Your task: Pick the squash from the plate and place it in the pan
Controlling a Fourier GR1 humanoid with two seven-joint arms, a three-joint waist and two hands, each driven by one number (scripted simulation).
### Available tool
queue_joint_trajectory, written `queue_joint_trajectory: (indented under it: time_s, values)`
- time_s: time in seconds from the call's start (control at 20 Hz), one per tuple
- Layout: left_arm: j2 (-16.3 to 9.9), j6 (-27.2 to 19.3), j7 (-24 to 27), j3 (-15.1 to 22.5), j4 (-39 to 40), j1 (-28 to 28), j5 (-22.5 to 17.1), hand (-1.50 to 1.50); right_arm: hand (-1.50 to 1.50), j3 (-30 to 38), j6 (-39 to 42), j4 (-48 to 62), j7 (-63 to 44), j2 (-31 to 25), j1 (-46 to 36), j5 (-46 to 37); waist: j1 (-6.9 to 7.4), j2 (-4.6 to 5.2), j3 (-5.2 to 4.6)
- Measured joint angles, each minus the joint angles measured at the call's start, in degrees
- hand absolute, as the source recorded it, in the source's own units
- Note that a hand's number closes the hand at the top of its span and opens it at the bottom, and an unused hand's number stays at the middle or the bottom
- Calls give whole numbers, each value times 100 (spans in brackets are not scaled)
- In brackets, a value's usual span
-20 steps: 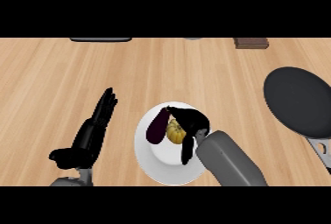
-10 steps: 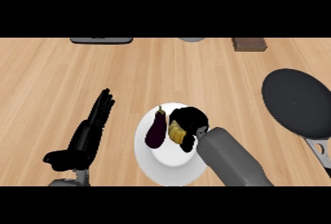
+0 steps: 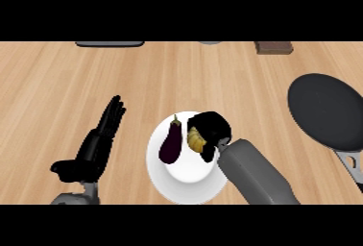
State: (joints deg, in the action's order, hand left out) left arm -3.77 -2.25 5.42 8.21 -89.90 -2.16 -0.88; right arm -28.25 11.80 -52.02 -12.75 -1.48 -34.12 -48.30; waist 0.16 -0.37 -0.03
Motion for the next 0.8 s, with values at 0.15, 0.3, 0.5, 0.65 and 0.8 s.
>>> queue_joint_trajectory:
  time_s: [0.15, 0.3, 0.5, 0.65, 0.8]
  values:
    - [-4, 9, 69, -21, 19, 68, -9, 0, 150, 410, -568, -109, -616, -51, -58, -112, -42, 7, 1]
    - [2, -22, 62, -46, -12, 101, -9, 0, 150, 849, -1293, -268, -1323, -188, -13, -281, -116, -5, 1]
    - [12, -25, 134, -48, 19, 184, 0, 0, 150, 1021, -2137, -744, -2226, -329, 81, -842, -152, -19, -2]
    - [-15, -1, 108, -71, 6, 182, -13, 0, 150, 1072, -2553, -1262, -2780, -418, 52, -1285, -147, -20, -2]
    - [17, 21, 109, -44, 3, 160, -20, 0, 150, 1082, -2922, -1882, -3216, -419, 244, -1652, -137, -14, -1]
